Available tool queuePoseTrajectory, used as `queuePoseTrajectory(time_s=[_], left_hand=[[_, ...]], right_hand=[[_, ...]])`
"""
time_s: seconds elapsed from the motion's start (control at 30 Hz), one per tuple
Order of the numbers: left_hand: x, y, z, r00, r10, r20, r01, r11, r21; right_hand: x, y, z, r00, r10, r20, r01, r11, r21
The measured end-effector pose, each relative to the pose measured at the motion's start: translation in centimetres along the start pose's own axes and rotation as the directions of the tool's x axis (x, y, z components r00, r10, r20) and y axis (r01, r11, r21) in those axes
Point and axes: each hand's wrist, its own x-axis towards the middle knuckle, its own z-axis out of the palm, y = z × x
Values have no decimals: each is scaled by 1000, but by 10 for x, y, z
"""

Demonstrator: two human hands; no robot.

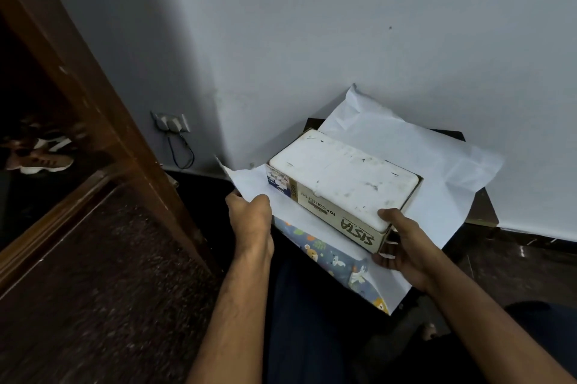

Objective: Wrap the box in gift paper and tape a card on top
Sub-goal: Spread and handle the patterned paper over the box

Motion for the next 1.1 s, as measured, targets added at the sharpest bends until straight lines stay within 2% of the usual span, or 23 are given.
queuePoseTrajectory(time_s=[0.23,0.37,0.47,0.57,0.7,0.87,0.97,1.1], left_hand=[[1,4,-3,997,-74,14,75,996,-39],[11,-6,-13,994,-36,-100,47,993,105],[16,-13,-13,994,-91,-53,94,995,38],[15,-14,-9,993,-120,15,120,993,-20],[14,-13,-6,991,-135,-19,134,990,-55],[16,-16,-5,995,-98,11,98,990,-105],[14,-18,0,998,-48,43,53,989,-139],[4,-11,17,995,90,50,-76,969,-235]], right_hand=[[-6,2,-11,999,-43,-8,43,998,-52],[-8,2,-12,998,-65,6,65,992,-106],[-9,2,-10,990,-142,10,143,984,-108],[-8,4,-5,987,-152,43,155,985,-72],[-9,9,4,986,-113,125,122,990,-64],[-6,11,-1,975,-63,211,71,997,-32],[-7,6,-7,983,-48,179,53,998,-26],[-5,-7,-23,995,-1,102,0,1000,7]])
